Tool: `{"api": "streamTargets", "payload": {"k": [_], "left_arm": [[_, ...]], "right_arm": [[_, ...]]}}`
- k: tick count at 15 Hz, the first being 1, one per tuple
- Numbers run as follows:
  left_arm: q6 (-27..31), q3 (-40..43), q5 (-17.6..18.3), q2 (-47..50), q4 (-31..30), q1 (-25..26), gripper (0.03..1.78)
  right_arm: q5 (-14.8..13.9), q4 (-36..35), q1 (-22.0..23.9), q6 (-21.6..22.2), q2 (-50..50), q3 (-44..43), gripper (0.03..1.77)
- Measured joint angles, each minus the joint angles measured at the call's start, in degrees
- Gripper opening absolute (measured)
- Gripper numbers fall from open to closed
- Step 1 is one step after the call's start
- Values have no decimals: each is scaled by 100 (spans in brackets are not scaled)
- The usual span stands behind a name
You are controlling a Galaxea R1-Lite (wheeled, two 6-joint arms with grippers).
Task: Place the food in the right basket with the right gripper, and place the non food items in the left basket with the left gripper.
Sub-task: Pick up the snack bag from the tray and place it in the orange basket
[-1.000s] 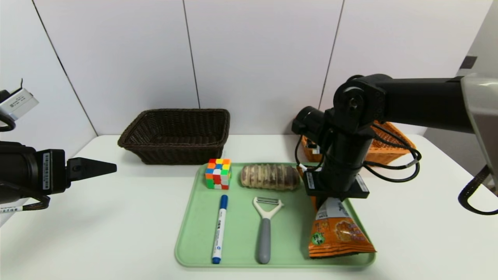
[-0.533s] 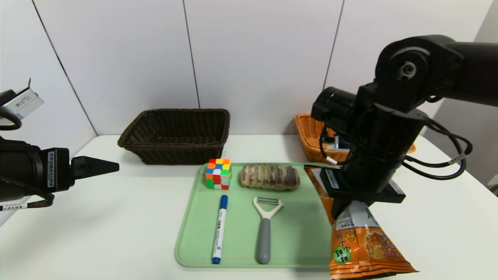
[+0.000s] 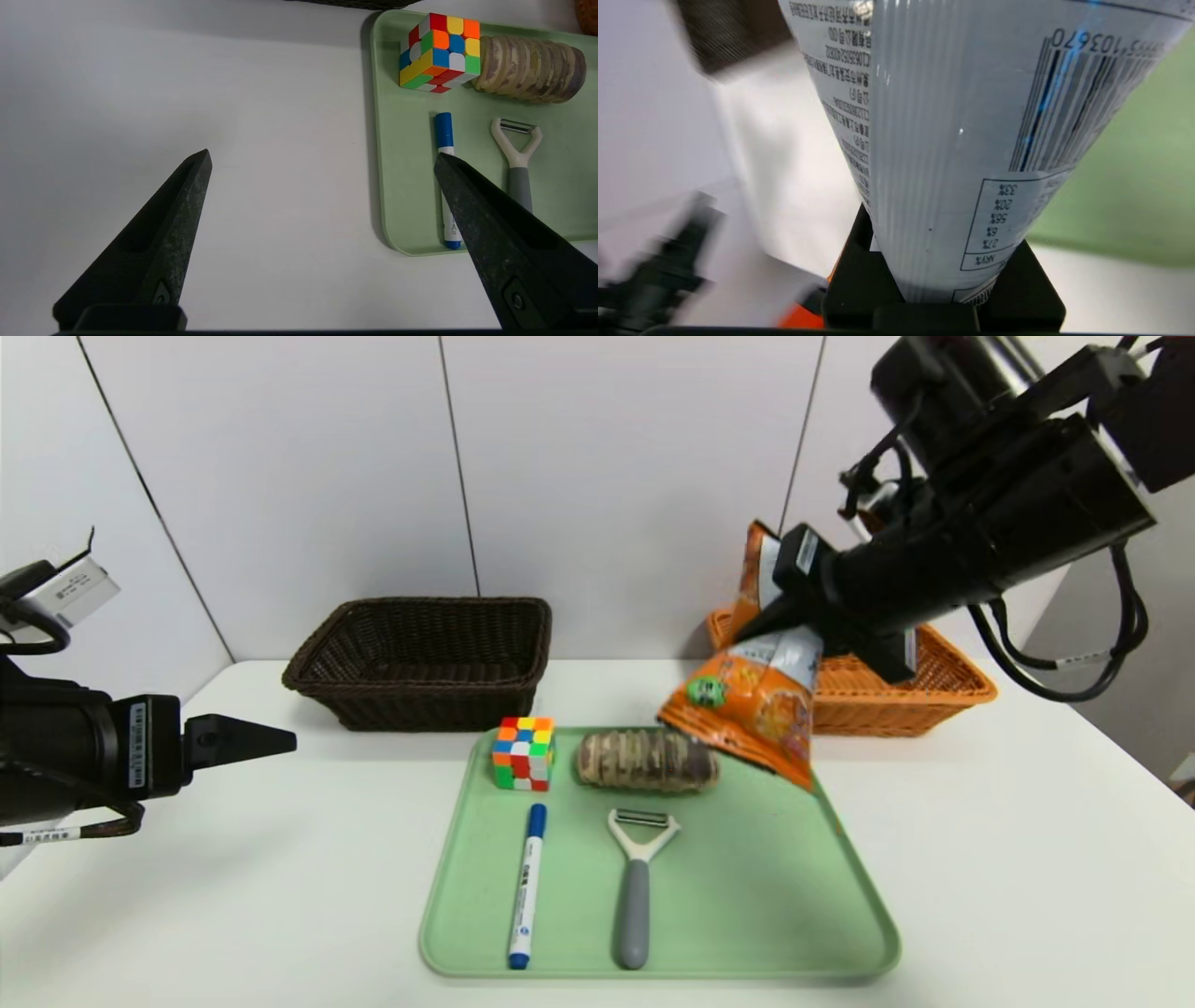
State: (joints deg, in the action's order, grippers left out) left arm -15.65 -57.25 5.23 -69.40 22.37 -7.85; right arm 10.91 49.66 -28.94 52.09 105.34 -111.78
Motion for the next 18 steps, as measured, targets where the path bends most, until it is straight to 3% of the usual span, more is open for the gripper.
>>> {"api": "streamTargets", "payload": {"k": [3, 8, 12, 18], "left_arm": [[-61, 9, 2, -30, 9, -69, 169], [-96, 11, 2, -39, 9, -80, 169], [-144, 11, -2, -46, 12, -80, 169], [-154, 17, 2, -48, 9, -83, 169]], "right_arm": [[5, -1229, 579, 1172, 20, -2, 37], [-96, -2114, 1512, 2230, 489, -2, 37], [-215, -2306, 2071, 2406, 1068, 0, 37], [-194, -2614, 2459, 2660, 1613, 0, 37]]}}
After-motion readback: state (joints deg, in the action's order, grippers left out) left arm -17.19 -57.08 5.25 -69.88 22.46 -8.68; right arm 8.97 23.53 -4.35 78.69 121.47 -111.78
